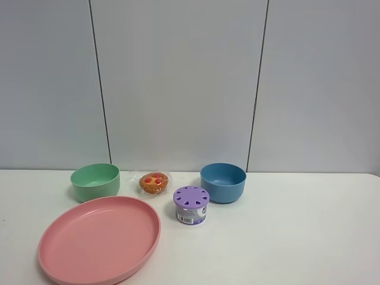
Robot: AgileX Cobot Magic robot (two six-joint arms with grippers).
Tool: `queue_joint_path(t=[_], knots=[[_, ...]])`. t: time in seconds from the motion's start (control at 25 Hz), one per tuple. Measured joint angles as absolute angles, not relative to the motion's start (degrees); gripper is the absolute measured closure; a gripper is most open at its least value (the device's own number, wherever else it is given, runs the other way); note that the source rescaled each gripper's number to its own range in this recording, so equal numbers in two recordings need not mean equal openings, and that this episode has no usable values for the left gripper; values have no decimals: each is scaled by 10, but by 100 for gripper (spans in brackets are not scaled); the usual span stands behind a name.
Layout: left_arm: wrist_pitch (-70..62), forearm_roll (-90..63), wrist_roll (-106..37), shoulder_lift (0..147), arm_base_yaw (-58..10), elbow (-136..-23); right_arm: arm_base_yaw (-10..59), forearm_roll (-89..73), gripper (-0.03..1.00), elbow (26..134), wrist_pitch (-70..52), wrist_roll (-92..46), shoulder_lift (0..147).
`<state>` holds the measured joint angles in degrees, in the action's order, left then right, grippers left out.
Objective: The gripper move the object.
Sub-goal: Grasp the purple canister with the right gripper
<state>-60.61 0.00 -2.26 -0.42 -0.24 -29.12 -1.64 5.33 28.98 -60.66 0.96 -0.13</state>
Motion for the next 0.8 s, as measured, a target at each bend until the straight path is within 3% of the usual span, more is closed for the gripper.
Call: queue_joint_path(t=[0.04, 0.8], knots=[[-606, 0, -23, -4, -2, -291, -16, 53, 3, 290, -607, 10, -1], [-606, 0, -23, -4, -2, -291, -16, 53, 3, 290, -607, 10, -1]])
